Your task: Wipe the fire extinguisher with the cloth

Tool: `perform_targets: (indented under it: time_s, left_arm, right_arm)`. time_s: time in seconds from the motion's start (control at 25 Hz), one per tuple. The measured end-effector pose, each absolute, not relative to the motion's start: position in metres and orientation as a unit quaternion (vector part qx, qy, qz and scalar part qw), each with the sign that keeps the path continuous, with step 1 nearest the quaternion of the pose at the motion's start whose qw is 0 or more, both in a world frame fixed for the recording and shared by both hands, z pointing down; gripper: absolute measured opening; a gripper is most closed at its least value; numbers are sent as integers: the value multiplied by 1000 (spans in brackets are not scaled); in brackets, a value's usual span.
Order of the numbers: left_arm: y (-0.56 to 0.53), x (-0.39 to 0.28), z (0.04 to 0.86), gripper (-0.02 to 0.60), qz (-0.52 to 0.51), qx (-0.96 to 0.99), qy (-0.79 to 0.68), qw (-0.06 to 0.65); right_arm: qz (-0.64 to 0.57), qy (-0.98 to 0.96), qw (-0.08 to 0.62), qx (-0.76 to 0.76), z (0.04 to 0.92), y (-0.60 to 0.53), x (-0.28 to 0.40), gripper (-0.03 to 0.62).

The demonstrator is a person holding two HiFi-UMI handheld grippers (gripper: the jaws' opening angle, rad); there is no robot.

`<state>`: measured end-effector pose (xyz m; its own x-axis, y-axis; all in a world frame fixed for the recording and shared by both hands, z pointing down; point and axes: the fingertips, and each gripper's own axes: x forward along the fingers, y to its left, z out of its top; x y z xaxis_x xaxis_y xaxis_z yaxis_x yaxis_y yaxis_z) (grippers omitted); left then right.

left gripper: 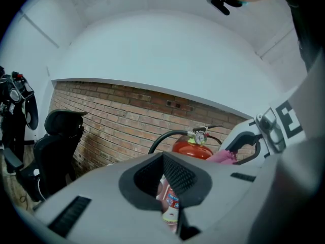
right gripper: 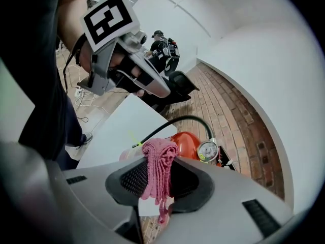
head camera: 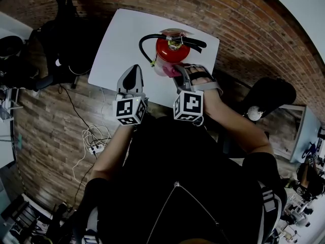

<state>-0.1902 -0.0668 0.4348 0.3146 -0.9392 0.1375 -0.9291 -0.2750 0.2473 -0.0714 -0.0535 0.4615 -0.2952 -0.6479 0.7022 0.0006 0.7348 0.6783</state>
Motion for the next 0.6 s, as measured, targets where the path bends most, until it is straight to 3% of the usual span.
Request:
perform_targets:
  time_s: [0.6]
  left_arm:
    - [-68,-205,429,9,-34,816,-558,150]
  right_arm:
    - [-284,-737,532,303,410,-58,-85,115]
